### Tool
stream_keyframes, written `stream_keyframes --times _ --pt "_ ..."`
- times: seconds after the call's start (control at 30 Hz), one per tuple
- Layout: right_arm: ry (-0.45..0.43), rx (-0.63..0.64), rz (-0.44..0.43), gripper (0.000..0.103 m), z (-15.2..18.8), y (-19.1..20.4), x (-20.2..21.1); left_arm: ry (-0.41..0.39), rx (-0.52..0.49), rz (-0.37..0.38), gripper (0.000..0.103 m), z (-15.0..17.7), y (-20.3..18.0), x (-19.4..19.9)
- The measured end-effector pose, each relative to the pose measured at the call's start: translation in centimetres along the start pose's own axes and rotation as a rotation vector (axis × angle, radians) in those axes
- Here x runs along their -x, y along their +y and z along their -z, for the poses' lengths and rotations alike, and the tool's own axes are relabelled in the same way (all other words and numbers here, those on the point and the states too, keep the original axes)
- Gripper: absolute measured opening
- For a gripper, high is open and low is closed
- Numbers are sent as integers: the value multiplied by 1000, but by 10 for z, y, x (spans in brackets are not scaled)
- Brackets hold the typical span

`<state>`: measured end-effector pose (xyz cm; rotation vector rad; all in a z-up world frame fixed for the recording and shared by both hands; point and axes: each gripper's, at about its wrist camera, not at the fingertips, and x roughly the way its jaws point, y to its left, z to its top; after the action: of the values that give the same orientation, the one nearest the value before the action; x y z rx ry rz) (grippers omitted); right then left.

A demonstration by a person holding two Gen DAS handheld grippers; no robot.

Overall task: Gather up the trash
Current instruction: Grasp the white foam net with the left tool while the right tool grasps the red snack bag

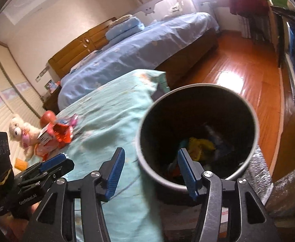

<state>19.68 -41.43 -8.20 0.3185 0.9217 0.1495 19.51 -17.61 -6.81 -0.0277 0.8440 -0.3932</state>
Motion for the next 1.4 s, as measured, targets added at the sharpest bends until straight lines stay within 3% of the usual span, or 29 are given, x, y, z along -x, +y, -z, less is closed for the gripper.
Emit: stream_keyframes --times 0.53,1.0,1.23,1.4 --pt "52 85 -105 57 25 80 -19 -86 126 -38 63 29 76 76" --pt "90 128 -168 57 41 119 -34 -125 157 -134 69 45 124 122" --pt "107 153 -195 57 46 137 -41 -81 145 -169 78 56 143 130" --pt "120 162 -203 57 48 144 -46 -23 138 -195 78 77 152 134"
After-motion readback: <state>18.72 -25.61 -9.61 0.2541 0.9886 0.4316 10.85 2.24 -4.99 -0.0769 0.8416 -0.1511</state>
